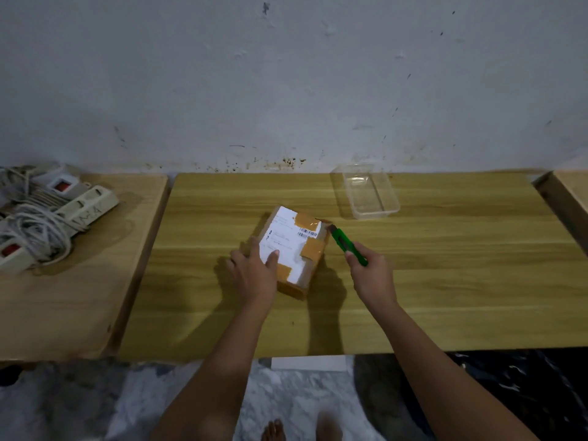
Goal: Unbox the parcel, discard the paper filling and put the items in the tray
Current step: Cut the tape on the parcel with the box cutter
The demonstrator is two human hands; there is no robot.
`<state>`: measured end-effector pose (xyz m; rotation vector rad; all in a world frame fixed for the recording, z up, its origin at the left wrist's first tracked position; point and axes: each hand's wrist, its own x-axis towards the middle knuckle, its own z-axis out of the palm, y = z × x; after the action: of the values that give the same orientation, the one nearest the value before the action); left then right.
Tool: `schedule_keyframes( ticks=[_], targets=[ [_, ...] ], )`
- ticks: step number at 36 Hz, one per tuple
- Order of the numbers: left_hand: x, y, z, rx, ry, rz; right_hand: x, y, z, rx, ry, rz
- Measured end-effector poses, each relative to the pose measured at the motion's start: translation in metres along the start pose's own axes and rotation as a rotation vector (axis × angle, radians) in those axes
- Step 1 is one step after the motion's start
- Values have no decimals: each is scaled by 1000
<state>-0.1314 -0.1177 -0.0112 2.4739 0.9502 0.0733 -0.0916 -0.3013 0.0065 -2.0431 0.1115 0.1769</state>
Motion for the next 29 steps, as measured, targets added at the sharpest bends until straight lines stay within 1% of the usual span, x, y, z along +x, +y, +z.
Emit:
schedule_keyframes(
  ticks=[2, 4, 6, 9, 15, 22, 29],
  targets=[
    [-19, -1, 11, -73, -52, 46, -1, -2, -2, -25, 5, -6],
    [-34, -3, 23, -217, -127, 73, -2, -5, -5, -53, 11, -17],
    [-41, -3, 30, -311, -176, 98, -2, -8, -9, -87, 19, -29],
    [-38, 2, 32, -349, -229, 148, 0, -9, -15, -138, 40, -46],
    [-21, -1, 32, -334, -343, 288, -3, -4, -22, -172, 71, -34],
    [-20, 4, 36, -356, -314, 215, -6, -6, -21, -152, 72, -17],
    [-20, 9, 38, -407, -284, 195, -7, -7, -26, -143, 71, 5]
  ],
)
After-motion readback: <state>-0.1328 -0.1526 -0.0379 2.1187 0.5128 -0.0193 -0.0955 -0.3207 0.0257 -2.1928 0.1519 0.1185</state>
